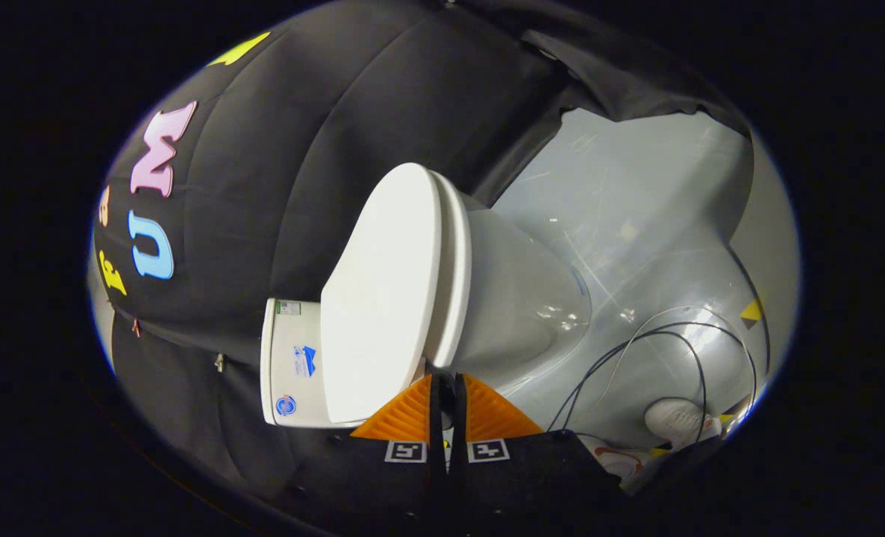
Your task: Open the toilet lid.
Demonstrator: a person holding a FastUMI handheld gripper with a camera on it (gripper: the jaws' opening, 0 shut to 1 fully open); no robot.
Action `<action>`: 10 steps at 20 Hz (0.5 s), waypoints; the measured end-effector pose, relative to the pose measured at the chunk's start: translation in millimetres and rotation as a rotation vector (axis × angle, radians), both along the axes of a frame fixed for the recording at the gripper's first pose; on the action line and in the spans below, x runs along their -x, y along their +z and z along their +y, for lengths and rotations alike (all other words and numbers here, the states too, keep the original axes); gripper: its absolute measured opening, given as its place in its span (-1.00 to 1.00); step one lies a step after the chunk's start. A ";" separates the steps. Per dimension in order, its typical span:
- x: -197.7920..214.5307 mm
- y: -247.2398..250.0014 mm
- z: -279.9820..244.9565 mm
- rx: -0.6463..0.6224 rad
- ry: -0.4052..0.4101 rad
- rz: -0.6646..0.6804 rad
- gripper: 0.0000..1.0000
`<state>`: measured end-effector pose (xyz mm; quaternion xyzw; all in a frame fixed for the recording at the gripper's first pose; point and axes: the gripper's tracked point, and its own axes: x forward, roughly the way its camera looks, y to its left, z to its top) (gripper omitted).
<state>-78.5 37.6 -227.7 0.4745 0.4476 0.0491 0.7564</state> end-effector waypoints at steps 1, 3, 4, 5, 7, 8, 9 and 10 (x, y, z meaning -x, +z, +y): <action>-1.7 1.8 -5.8 -0.010 -0.017 0.007 -0.88; -1.4 2.7 -5.1 -0.010 -0.009 0.006 -0.89; -2.4 3.2 -5.6 -0.008 -0.007 0.006 -0.89; -1.8 5.0 -6.6 -0.004 -0.007 0.005 -0.89; -2.3 6.9 -6.7 0.001 -0.007 0.007 -0.89; -3.0 9.7 -9.3 0.004 -0.012 0.006 -0.89; -2.3 10.9 -8.4 0.009 -0.009 0.001 -0.89; -3.1 14.4 -9.1 0.012 -0.015 -0.004 -0.89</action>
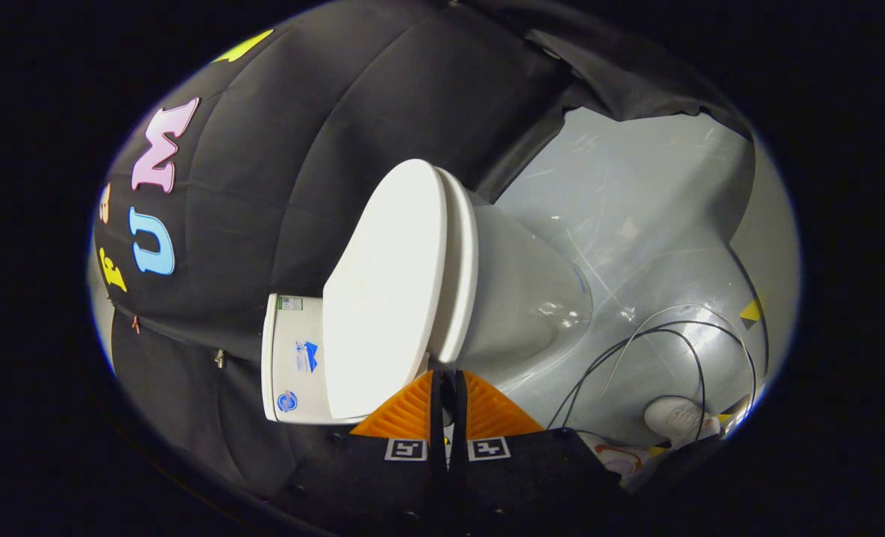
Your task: Open the toilet lid.
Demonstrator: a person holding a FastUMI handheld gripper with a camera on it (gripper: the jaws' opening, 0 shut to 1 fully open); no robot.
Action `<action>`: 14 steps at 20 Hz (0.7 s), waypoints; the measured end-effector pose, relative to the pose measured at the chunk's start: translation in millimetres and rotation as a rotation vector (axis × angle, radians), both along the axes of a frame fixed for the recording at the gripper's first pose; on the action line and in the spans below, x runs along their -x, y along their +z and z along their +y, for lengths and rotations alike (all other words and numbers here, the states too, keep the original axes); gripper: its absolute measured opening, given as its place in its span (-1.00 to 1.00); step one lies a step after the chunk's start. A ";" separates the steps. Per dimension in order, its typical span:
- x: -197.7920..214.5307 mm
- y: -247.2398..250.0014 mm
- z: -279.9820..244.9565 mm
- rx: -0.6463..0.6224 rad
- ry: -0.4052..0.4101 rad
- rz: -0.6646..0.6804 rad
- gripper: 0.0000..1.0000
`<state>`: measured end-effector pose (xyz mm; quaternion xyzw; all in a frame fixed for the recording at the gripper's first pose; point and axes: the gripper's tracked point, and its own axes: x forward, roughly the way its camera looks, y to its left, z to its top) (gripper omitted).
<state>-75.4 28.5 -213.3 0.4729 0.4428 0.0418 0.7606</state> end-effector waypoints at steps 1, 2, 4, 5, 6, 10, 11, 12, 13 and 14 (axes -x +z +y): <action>-0.1 6.5 -1.5 0.000 -0.003 -0.003 -0.89; -1.4 13.5 -0.5 0.004 -0.005 -0.008 -0.89; -3.2 24.1 4.0 0.024 -0.001 -0.020 -0.89; -2.9 28.0 5.6 0.039 -0.001 -0.016 -0.89; -3.4 32.7 5.1 0.051 -0.002 -0.014 -0.89; -6.0 57.9 7.4 0.106 0.005 -0.010 -0.89; -4.8 64.3 10.3 0.129 0.017 -0.011 -0.89; -6.1 71.0 12.4 0.160 0.024 -0.019 -0.89; -6.7 79.0 13.5 0.183 0.032 -0.024 -0.89; -9.5 87.8 15.2 0.200 0.031 -0.031 -0.89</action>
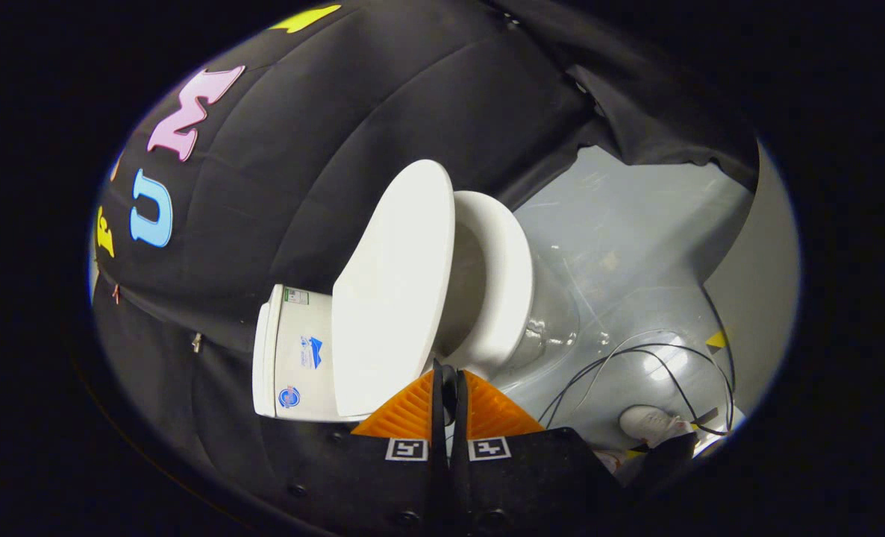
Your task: Open the toilet lid.
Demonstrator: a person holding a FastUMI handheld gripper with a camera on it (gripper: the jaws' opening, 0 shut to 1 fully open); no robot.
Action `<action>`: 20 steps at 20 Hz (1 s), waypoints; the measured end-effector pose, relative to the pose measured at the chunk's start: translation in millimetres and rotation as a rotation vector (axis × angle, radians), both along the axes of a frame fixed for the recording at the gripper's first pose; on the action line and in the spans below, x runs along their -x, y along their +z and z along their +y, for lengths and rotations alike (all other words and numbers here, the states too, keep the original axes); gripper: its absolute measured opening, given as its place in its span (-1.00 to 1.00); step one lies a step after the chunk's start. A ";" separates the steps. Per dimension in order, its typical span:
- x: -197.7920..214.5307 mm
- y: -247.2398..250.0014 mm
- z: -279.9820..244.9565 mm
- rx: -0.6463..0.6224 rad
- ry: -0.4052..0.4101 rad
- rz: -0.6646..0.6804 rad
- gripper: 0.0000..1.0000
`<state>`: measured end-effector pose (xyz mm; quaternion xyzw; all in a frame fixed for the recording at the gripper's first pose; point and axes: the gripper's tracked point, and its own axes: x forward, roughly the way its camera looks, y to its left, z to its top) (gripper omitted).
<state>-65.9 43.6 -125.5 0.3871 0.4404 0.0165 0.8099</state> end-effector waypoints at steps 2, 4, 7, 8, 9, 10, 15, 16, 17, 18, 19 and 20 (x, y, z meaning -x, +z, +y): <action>-1.0 20.1 4.5 0.022 0.005 -0.013 -0.89; -1.6 38.8 13.3 0.044 0.026 -0.024 -0.89; -4.4 66.1 26.6 0.084 0.056 -0.028 -0.89; -5.4 74.1 32.4 0.102 0.068 -0.027 -0.89; -5.2 82.9 39.2 0.120 0.082 -0.031 -0.89; -8.2 91.3 47.0 0.143 0.096 -0.034 -0.89; -12.2 108.8 64.7 0.318 0.135 -0.007 -0.89; -13.1 111.9 65.7 0.335 0.136 0.001 -0.89; -13.7 115.0 68.5 0.344 0.135 0.015 -0.89; -14.2 117.9 70.5 0.342 0.131 0.026 -0.89; -12.9 118.8 72.3 0.351 0.137 0.035 -0.89; -12.9 121.4 74.4 0.366 0.141 0.035 -0.89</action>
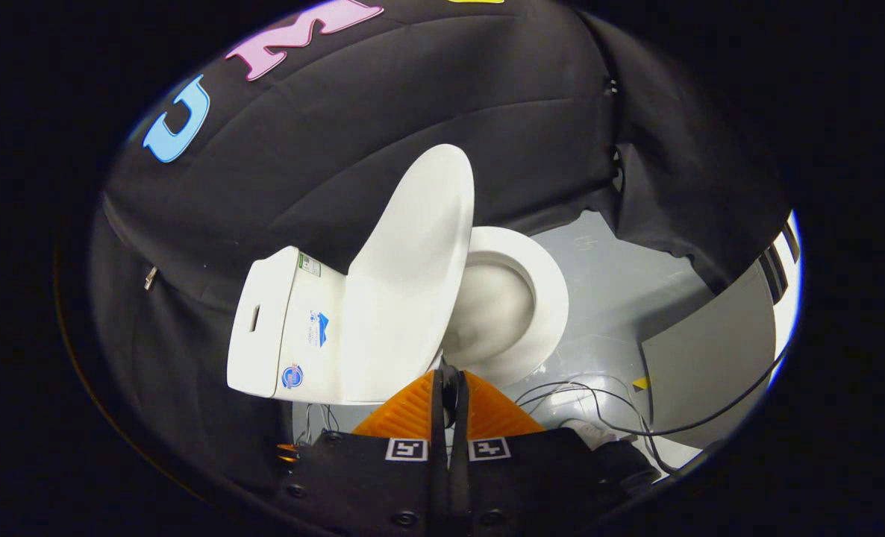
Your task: Open the toilet lid.
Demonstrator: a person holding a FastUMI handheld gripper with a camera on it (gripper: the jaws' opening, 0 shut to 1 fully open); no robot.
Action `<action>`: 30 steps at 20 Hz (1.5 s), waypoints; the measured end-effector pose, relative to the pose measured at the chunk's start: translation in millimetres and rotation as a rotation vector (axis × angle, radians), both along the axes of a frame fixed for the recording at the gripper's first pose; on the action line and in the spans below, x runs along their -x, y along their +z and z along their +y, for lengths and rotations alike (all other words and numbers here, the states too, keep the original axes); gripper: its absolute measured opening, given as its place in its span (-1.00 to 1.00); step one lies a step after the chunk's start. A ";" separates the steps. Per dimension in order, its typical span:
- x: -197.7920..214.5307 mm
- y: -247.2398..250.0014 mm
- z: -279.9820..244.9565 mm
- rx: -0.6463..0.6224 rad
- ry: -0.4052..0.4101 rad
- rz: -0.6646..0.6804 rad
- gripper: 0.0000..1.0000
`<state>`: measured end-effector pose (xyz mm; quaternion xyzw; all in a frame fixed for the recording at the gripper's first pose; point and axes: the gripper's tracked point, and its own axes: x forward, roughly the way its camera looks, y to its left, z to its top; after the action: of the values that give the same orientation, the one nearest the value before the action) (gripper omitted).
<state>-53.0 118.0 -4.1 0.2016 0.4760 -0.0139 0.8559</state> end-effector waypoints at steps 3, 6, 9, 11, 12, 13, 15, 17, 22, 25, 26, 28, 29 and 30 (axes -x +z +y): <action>-2.3 8.7 10.1 0.046 0.014 -0.011 -0.89; -1.6 16.4 20.1 0.088 0.030 -0.017 -0.89; -3.2 32.2 34.2 0.113 0.050 -0.027 -0.89; -3.4 40.7 46.5 0.141 0.063 -0.037 -0.89; -4.8 46.1 52.6 0.155 0.068 -0.044 -0.89; -3.2 52.8 58.8 0.167 0.074 -0.048 -0.89; -4.4 63.9 74.0 0.164 0.085 -0.058 -0.89; -5.4 72.5 90.9 0.165 0.107 -0.068 -0.89; -8.1 83.3 122.5 0.188 0.131 -0.069 -0.89; -10.1 86.9 135.5 0.205 0.125 -0.061 -0.89; -10.5 86.5 139.8 0.218 0.127 -0.059 -0.89; -11.6 88.8 150.6 0.241 0.122 -0.058 -0.89; -12.7 89.4 155.9 0.245 0.117 -0.059 -0.89; -13.0 90.8 162.1 0.254 0.120 -0.062 -0.89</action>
<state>-40.0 280.1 86.7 0.0630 0.4550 -0.0166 0.8881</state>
